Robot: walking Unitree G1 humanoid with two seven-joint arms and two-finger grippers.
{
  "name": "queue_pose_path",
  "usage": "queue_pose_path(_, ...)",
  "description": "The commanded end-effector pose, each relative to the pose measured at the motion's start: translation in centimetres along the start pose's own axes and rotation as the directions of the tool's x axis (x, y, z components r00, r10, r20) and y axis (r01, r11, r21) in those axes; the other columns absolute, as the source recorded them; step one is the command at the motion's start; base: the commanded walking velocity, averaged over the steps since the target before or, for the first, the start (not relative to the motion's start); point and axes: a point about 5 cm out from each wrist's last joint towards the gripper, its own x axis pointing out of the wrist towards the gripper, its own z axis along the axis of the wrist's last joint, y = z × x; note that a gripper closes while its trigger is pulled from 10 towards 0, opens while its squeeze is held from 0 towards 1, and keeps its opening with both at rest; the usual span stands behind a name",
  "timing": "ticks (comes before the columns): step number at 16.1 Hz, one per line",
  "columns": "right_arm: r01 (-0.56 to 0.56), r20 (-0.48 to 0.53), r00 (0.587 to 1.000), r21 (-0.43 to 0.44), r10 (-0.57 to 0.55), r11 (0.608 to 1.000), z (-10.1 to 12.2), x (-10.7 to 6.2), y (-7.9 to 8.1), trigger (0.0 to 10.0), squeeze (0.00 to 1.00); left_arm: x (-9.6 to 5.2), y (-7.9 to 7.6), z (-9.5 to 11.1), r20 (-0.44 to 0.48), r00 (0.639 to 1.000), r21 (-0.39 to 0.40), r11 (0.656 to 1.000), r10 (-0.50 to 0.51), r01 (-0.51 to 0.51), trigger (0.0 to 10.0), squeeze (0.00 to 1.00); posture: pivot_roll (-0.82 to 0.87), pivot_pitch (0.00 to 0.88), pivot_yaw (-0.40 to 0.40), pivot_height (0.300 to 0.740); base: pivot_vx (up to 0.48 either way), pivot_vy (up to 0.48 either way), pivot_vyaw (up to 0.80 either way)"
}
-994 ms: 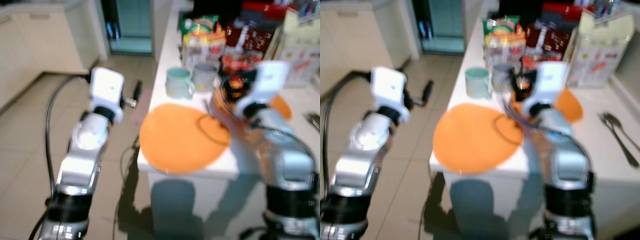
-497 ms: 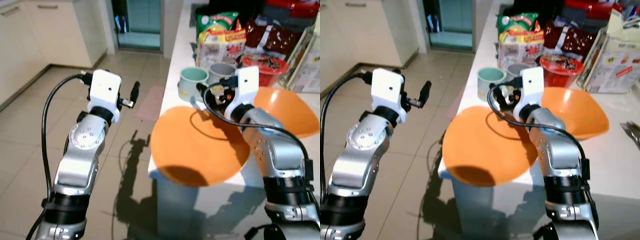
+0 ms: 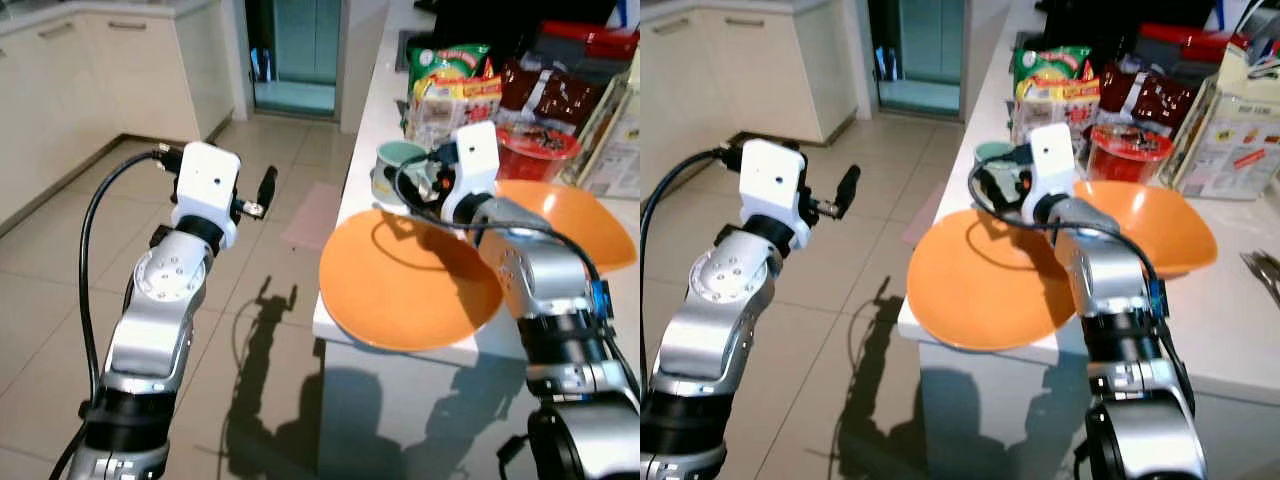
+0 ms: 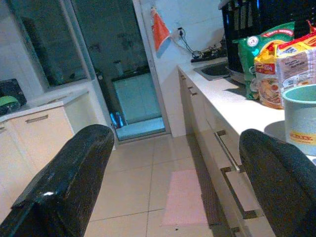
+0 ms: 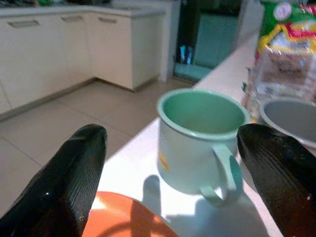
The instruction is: Setting the table
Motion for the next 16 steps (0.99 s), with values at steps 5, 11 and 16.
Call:
queue_pose_path(5, 0.036, -0.097, 0.994, -0.048, -0.041, 0.998, -0.2, 1.7, -2.4, 10.0, 1.00, -0.1, -0.5, 0.2, -0.004, 0.999, 0.002, 0.999, -0.043, 0.043, 10.0, 0.00, 0.04, 0.000, 0.008, 0.740, 0.000, 0.000, 0.00)
queue_pose_path(11, 0.089, -0.165, 0.982, -0.014, -0.090, 0.996, -1.2, 2.9, -2.8, 10.0, 0.00, -2.4, -4.4, 0.3, 0.002, 0.909, -0.087, 0.905, -0.418, 0.416, 10.0, 0.00, 0.05, 0.000, 0.000, 0.740, 0.000, 0.000, 0.00)
queue_pose_path(16, 0.090, -0.157, 0.984, 0.056, -0.080, 0.994, -1.7, 3.2, -2.6, 10.0, 0.00, -3.3, -5.4, 0.7, 0.020, 0.855, -0.118, 0.848, -0.519, 0.517, 10.0, 0.00, 0.05, 0.000, 0.004, 0.740, 0.000, 0.000, 0.00)
